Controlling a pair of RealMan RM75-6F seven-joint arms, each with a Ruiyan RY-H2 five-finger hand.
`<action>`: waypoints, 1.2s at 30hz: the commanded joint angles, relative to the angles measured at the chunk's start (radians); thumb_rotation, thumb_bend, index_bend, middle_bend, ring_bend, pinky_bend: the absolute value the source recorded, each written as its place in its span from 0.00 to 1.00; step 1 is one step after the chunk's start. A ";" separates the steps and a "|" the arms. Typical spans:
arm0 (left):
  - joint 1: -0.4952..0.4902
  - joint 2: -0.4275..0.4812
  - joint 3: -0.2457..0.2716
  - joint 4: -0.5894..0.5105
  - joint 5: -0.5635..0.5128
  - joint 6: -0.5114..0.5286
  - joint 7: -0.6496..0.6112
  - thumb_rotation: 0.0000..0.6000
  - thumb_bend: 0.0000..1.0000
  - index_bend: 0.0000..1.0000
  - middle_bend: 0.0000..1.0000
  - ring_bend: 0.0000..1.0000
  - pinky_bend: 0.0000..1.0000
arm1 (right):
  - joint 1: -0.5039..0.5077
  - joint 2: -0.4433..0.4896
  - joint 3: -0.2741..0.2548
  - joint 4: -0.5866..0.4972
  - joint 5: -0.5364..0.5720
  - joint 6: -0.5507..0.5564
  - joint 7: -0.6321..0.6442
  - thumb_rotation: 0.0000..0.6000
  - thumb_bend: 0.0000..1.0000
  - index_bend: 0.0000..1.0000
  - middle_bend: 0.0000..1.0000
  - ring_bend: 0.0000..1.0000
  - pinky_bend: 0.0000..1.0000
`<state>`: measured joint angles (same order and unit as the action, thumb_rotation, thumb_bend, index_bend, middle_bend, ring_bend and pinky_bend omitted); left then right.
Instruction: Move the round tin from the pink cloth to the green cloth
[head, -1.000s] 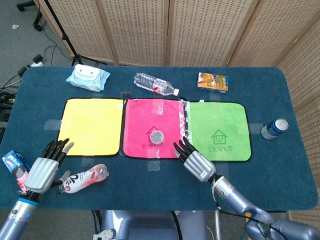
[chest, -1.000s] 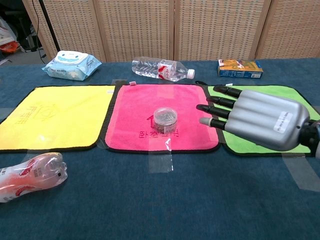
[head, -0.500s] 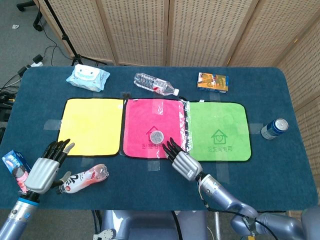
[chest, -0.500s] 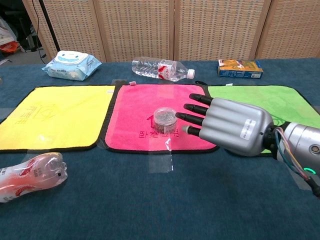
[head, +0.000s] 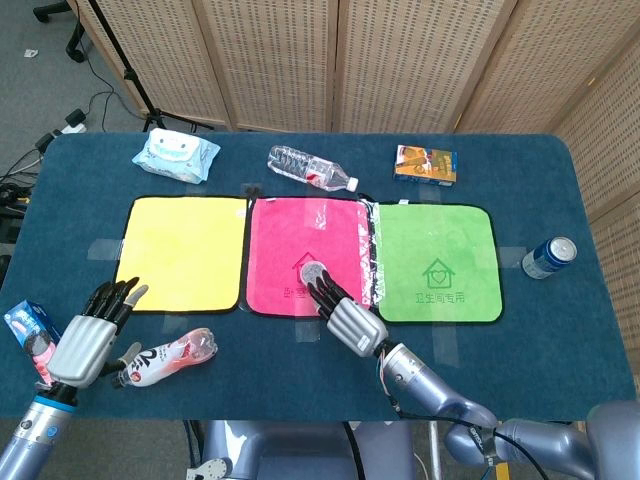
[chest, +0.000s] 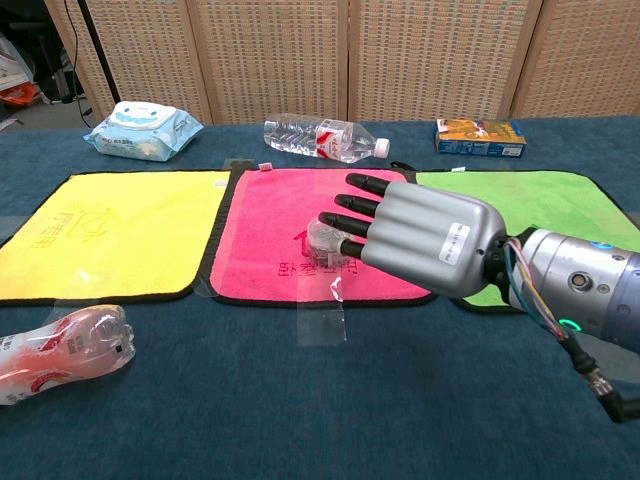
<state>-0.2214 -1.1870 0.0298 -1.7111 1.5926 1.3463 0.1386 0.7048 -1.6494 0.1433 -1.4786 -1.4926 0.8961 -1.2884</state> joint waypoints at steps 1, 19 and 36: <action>0.000 0.001 0.000 -0.001 -0.001 -0.001 -0.003 1.00 0.33 0.00 0.00 0.00 0.00 | 0.009 -0.009 0.003 0.002 0.008 0.002 0.000 1.00 0.78 0.13 0.03 0.00 0.03; -0.007 0.001 0.007 0.002 0.002 -0.016 -0.023 1.00 0.33 0.00 0.00 0.00 0.00 | 0.116 -0.132 0.020 0.120 0.079 -0.034 -0.002 1.00 0.78 0.13 0.03 0.00 0.03; -0.016 0.008 0.011 0.007 0.000 -0.034 -0.061 1.00 0.33 0.00 0.00 0.00 0.00 | 0.224 -0.249 0.040 0.253 0.153 -0.074 0.007 1.00 0.78 0.13 0.03 0.00 0.03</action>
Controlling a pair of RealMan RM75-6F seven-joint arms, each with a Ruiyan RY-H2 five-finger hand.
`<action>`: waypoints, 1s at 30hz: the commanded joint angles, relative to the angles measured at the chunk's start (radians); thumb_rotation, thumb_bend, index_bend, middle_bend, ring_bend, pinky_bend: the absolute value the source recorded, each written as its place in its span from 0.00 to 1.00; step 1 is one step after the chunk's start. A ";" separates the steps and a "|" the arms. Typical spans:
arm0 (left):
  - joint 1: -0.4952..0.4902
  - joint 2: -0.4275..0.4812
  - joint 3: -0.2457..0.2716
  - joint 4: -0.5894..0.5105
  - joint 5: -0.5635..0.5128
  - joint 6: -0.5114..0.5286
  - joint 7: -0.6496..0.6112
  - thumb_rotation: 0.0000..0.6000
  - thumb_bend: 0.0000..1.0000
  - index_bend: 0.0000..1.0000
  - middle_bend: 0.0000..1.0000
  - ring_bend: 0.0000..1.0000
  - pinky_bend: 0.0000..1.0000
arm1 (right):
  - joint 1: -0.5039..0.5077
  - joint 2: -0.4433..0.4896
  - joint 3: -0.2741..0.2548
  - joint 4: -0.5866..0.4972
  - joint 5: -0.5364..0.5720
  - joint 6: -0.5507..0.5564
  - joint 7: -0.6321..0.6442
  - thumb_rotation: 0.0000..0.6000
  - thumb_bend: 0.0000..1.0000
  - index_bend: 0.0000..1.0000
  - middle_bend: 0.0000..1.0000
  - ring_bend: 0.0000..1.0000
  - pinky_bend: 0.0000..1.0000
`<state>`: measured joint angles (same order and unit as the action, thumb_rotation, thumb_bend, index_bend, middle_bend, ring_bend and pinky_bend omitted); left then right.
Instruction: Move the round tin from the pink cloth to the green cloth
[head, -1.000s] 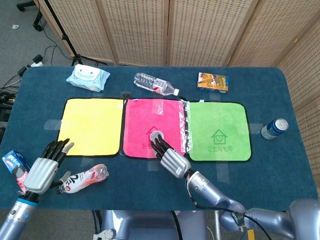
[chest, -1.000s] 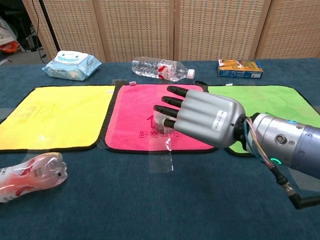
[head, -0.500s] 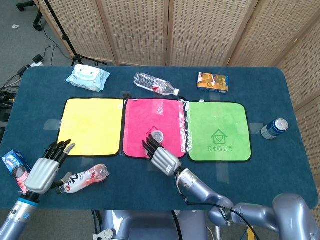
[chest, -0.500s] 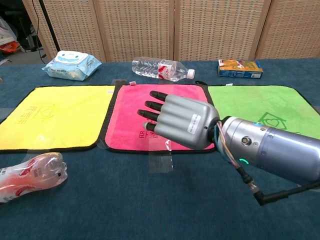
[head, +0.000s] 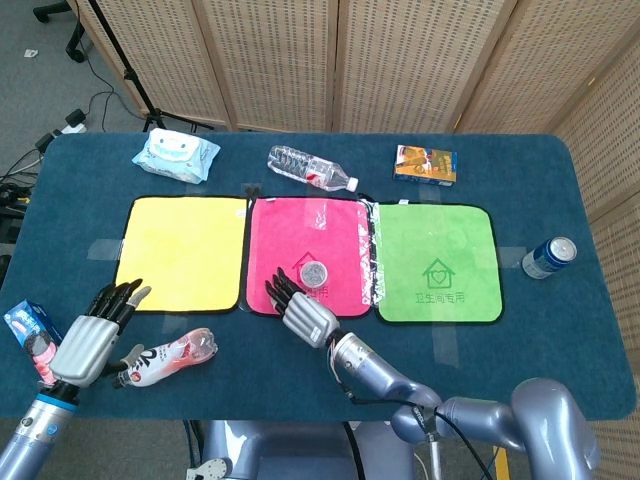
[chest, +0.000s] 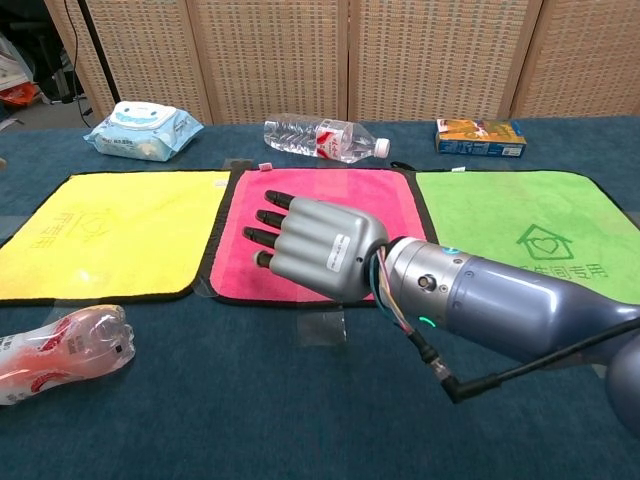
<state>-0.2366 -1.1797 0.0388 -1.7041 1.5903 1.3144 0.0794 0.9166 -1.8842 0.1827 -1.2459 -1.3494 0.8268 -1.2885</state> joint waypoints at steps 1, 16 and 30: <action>-0.002 0.000 0.003 0.001 0.004 -0.003 -0.003 1.00 0.33 0.00 0.00 0.00 0.00 | 0.018 -0.020 0.001 0.030 0.013 -0.006 0.009 1.00 0.78 0.13 0.03 0.00 0.03; -0.007 -0.003 0.015 0.002 0.013 -0.017 -0.007 1.00 0.33 0.00 0.00 0.00 0.00 | 0.066 -0.043 0.002 0.139 0.059 -0.007 0.052 1.00 0.78 0.13 0.03 0.00 0.03; -0.010 -0.006 0.029 -0.002 0.031 -0.022 -0.004 1.00 0.33 0.00 0.00 0.00 0.00 | 0.051 -0.028 -0.026 0.178 0.106 0.022 0.068 1.00 0.78 0.13 0.03 0.00 0.03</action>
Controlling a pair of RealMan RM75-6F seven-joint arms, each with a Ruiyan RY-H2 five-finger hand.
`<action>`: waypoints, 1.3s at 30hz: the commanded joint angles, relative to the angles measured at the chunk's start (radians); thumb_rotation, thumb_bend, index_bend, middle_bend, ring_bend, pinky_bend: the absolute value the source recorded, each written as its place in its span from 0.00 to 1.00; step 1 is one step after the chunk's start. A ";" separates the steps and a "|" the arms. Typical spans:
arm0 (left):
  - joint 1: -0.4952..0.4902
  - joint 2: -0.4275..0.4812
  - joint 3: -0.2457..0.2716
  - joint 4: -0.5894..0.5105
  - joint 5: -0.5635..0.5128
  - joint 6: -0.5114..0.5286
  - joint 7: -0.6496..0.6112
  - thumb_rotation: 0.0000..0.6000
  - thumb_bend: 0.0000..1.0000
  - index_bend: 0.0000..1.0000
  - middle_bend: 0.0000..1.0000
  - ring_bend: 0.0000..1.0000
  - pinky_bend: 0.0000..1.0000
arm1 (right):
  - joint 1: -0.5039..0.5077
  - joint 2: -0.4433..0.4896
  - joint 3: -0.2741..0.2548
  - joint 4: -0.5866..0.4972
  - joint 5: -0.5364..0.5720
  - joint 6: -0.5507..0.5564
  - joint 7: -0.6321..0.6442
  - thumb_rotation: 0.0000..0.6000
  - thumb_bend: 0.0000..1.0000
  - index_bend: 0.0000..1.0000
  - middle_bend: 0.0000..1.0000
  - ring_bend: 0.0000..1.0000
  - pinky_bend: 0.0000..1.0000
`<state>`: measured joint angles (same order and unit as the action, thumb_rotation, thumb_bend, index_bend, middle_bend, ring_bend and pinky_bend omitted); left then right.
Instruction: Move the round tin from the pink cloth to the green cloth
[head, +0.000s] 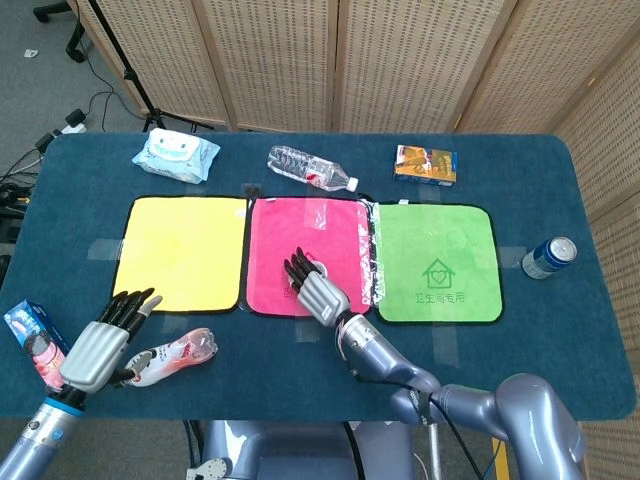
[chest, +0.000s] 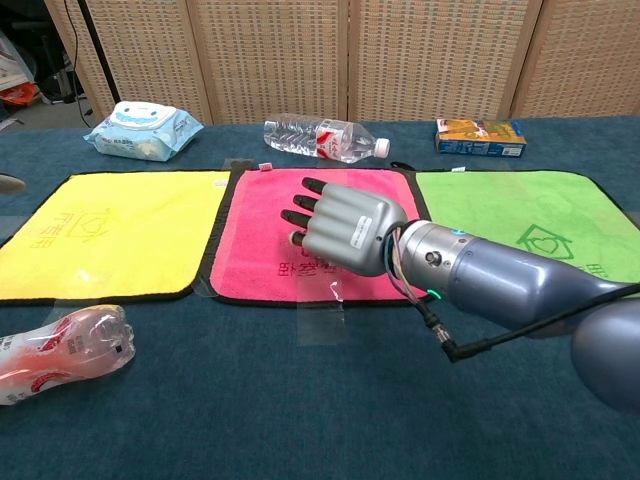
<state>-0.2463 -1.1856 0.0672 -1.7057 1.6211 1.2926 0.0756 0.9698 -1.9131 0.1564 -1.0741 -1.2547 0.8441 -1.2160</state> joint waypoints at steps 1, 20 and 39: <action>0.000 0.000 0.001 -0.001 0.001 -0.001 0.000 1.00 0.33 0.00 0.00 0.00 0.00 | -0.004 0.001 0.001 0.008 0.020 0.006 -0.009 1.00 0.78 0.13 0.03 0.00 0.03; -0.003 0.002 0.005 -0.001 0.003 -0.003 -0.011 1.00 0.33 0.00 0.00 0.00 0.00 | -0.009 0.012 -0.009 0.025 0.115 0.030 -0.057 1.00 0.78 0.13 0.03 0.00 0.03; -0.003 0.001 0.009 -0.002 0.004 -0.005 -0.008 1.00 0.33 0.00 0.00 0.00 0.00 | -0.024 0.030 -0.006 0.055 0.231 0.062 -0.104 1.00 0.78 0.13 0.03 0.00 0.03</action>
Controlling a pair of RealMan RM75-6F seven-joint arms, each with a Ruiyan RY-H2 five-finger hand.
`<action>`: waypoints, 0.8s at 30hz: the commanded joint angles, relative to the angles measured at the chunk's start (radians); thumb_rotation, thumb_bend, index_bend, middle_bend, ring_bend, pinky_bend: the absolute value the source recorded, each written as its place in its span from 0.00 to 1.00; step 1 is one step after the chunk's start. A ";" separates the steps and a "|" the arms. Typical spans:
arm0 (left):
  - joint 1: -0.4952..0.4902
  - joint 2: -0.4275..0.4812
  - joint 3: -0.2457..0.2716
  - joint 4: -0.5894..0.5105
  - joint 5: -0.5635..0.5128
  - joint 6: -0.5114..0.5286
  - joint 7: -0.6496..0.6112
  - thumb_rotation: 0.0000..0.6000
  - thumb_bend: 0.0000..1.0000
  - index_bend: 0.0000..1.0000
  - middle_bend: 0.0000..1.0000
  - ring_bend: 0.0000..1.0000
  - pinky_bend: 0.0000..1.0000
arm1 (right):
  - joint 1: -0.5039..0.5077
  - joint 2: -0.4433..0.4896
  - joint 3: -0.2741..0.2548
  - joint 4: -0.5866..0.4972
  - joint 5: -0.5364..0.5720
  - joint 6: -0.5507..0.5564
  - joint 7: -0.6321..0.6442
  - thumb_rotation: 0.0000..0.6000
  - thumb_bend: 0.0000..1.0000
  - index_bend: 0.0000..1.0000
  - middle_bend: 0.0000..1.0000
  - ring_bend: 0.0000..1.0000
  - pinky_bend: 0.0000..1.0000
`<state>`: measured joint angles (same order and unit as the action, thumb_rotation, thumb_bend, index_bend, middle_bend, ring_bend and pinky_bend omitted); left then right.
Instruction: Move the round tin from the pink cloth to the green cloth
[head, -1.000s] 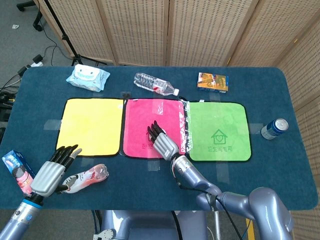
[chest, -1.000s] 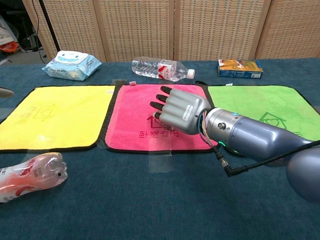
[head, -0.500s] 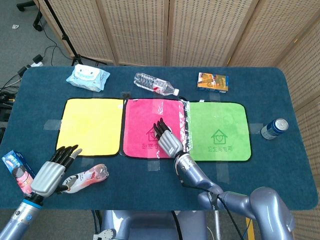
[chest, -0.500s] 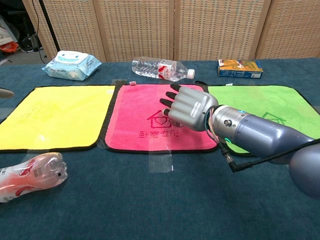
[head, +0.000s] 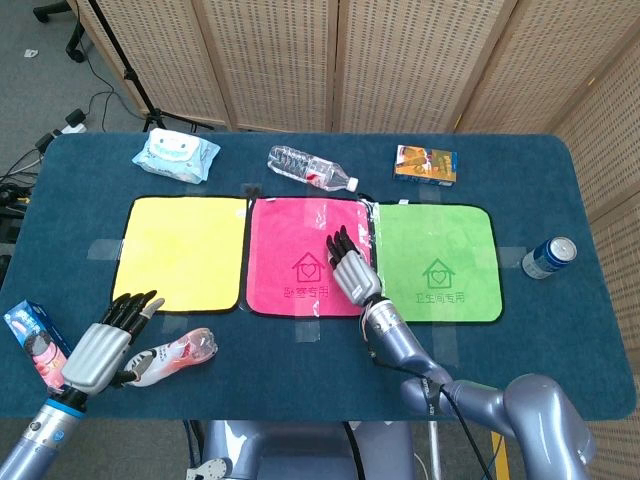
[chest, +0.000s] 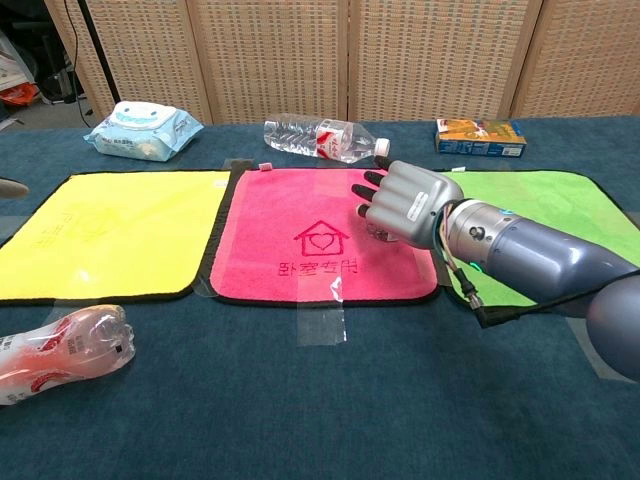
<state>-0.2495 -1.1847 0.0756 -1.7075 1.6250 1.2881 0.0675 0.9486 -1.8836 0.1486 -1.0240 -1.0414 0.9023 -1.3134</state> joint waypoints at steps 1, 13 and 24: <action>0.000 0.000 0.000 -0.001 0.001 0.000 0.001 1.00 0.33 0.00 0.00 0.00 0.00 | -0.004 0.001 0.002 0.007 0.026 0.004 -0.011 1.00 0.78 0.13 0.03 0.00 0.03; 0.000 0.002 0.001 0.001 0.005 0.004 -0.008 1.00 0.33 0.00 0.00 0.00 0.00 | -0.015 0.010 -0.002 0.023 0.093 0.017 -0.036 1.00 0.78 0.13 0.03 0.00 0.03; 0.000 -0.001 0.002 0.003 0.007 0.004 -0.007 1.00 0.33 0.00 0.00 0.00 0.01 | -0.038 0.022 -0.005 0.040 0.166 0.041 -0.071 1.00 0.78 0.13 0.03 0.00 0.03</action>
<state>-0.2500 -1.1855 0.0772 -1.7046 1.6313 1.2920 0.0608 0.9148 -1.8641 0.1446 -0.9868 -0.8825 0.9404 -1.3798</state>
